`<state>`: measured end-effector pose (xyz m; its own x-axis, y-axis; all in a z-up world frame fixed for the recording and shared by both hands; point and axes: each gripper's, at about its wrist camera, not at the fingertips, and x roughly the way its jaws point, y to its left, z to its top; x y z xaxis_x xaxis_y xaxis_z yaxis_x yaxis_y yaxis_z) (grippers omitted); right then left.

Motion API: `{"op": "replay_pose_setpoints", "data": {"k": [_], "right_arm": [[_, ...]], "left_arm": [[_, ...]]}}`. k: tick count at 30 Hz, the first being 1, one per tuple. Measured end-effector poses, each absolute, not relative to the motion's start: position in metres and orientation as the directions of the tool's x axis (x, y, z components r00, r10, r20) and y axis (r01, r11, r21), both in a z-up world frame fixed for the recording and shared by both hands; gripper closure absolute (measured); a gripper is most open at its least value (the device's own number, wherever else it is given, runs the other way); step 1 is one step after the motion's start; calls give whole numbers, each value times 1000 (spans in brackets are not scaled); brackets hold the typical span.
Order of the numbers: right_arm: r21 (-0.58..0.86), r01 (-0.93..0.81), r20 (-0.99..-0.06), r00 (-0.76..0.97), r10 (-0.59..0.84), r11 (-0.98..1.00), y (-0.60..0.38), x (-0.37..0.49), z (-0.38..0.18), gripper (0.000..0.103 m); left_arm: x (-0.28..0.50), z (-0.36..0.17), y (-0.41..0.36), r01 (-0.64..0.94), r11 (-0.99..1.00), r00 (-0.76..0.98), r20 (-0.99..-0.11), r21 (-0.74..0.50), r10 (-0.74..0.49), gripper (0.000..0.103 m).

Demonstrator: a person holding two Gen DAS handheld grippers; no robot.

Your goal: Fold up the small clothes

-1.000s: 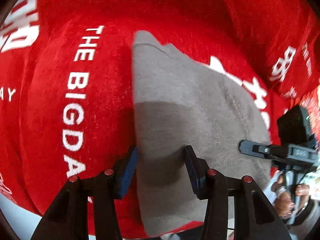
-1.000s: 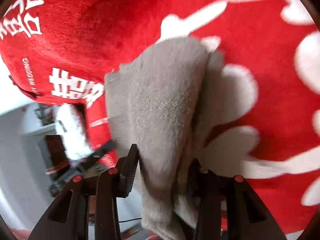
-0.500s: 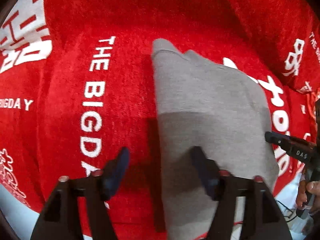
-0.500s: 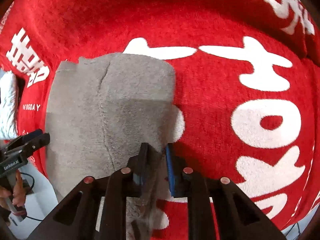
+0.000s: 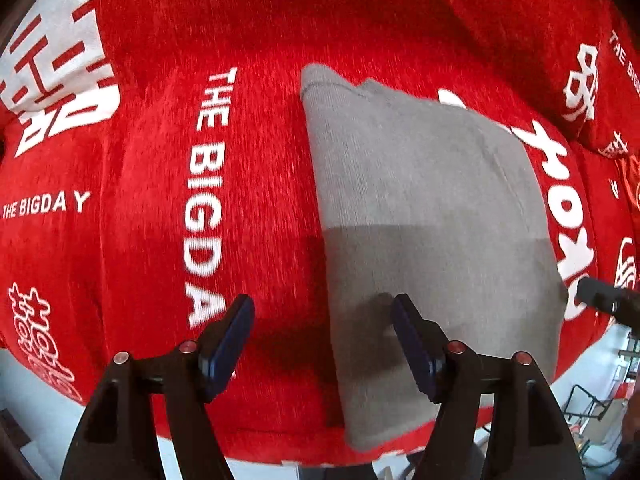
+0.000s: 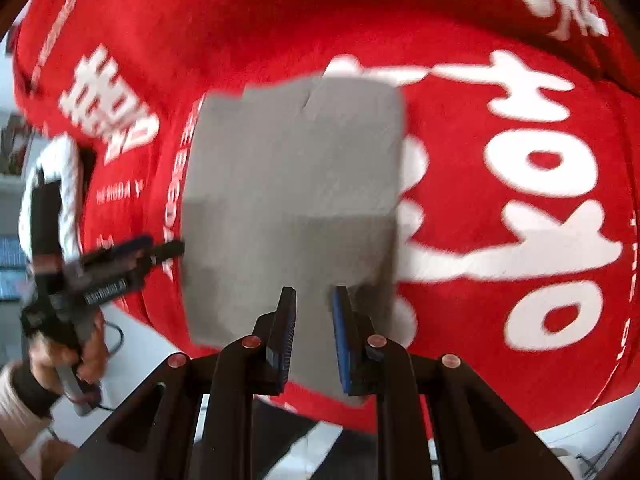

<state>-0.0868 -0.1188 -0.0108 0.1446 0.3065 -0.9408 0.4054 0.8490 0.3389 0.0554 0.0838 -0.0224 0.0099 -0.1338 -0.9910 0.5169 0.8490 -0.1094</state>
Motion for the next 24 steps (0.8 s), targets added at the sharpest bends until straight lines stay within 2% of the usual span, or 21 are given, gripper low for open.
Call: {"op": "replay_pose_setpoints", "data": {"k": [5,7,9,18,22,24], "right_arm": [[213,416,-976,40,216,884,-118,-91,-46,84],[229,454,-970,32,241,861,-127,-97,-59,82],[232,471,-969,35,245,851,-131,-97,-62,73],[194,443,-977,2,215,875,-121,-94,-59,72],[185,442,-977,-13,213,878,-125,-106,-55,72],[179,457,-977,-24,214,871,-125,-108,-54,72]], "left_arm": [[42,-24,87,504,856,-15,-992,-118,-128,31],[41,-23,88,498,858,-19,-991,-124,-132,31],[40,-23,88,496,860,-19,-991,-124,-132,31],[39,-16,86,469,872,-47,-990,-140,-133,31],[38,-14,81,494,868,-9,-999,-48,-50,31],[38,-13,81,489,871,-19,-999,-48,-44,31]]}}
